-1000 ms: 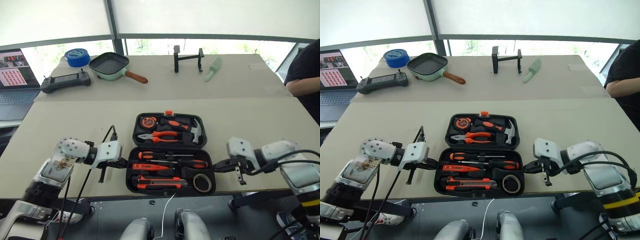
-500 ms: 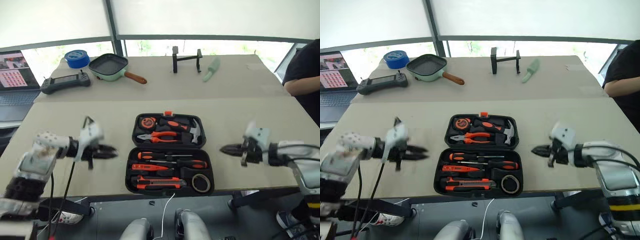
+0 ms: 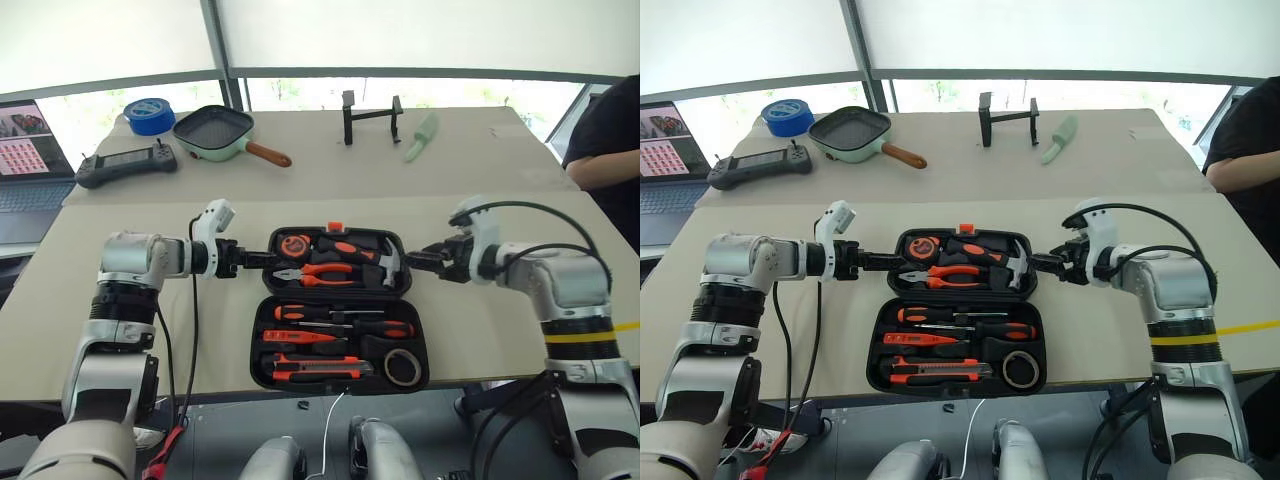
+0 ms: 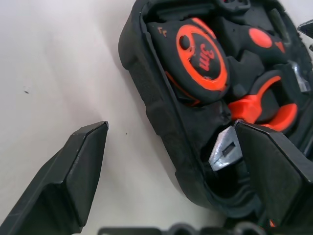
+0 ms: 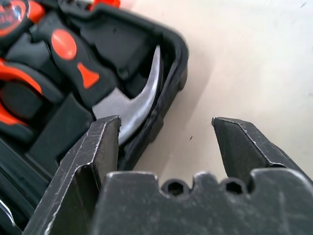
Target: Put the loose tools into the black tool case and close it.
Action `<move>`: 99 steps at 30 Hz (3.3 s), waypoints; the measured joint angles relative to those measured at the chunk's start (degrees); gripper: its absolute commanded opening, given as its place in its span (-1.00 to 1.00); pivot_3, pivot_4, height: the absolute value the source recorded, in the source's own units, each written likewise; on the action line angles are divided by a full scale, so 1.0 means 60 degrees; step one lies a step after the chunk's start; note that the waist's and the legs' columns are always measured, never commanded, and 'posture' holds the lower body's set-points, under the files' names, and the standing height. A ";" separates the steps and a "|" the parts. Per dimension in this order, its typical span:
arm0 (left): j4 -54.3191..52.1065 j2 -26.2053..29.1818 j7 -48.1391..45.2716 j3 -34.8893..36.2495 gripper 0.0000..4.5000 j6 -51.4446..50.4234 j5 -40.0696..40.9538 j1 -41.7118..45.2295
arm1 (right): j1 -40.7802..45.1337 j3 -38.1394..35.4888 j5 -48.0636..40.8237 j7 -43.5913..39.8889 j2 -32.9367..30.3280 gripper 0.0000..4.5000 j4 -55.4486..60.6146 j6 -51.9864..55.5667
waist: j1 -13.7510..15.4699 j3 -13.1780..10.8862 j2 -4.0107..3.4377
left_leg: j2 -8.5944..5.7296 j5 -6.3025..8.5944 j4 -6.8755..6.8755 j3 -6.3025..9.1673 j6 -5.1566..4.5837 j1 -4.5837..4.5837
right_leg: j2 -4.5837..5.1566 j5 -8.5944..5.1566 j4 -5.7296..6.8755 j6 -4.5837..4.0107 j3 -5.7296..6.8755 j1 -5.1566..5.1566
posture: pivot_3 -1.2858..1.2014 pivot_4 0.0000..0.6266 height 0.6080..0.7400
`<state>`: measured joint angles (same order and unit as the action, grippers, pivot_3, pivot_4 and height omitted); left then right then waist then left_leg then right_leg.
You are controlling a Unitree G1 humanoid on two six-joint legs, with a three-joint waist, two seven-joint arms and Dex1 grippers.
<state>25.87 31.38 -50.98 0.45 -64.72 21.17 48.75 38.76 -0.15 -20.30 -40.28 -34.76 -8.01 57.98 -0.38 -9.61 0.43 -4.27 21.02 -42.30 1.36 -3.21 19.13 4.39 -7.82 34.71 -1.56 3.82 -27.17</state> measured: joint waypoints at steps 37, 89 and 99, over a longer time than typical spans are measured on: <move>-0.2529 -0.0765 0.1098 0.0189 -1.00 0.9744 -0.1797 -0.3029 | -0.1692 -0.0137 0.2142 0.1722 0.0678 -1.00 0.0977 -0.6888 | -0.0045 0.0033 0.0001 | -0.0014 -0.0015 0.0044 -0.0010 0.0029 -0.0036 | 0.0001 0.0004 -0.0022 -0.0009 0.0009 0.0006 | 0.03 -0.52 1.00; 0.0025 0.0008 -0.4727 -0.1846 -0.99 1.0994 -0.2132 -0.1052 | -0.4314 0.0175 0.1636 -0.2776 -0.2627 -1.00 0.2097 -0.7418 | 0.0259 0.0046 0.0087 | 0.0008 0.0028 -0.0008 -0.0004 -0.0042 0.0014 | 0.0005 -0.0013 -0.0092 0.0029 0.0028 0.0004 | 0.03 -0.52 1.00; -0.1638 -0.0808 -0.4725 -0.2740 -0.99 0.9477 -0.1881 -0.0360 | -0.5527 -0.1194 -0.0334 -0.3391 -0.3102 -1.00 0.4763 -0.5653 | 0.0226 0.0051 0.0074 | 0.0015 0.0032 0.0010 -0.0003 -0.0044 -0.0115 | 0.0006 0.0009 -0.0121 0.0036 -0.0009 0.0142 | 0.03 -0.52 1.00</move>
<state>16.05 26.54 -79.34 -15.99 -7.86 9.88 46.59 5.60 -7.32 -22.31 -60.63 -53.37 20.57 24.06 0.98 -9.31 0.87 -4.18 21.21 -42.24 1.34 -3.47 18.44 4.43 -7.77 33.99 -1.35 3.77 -26.31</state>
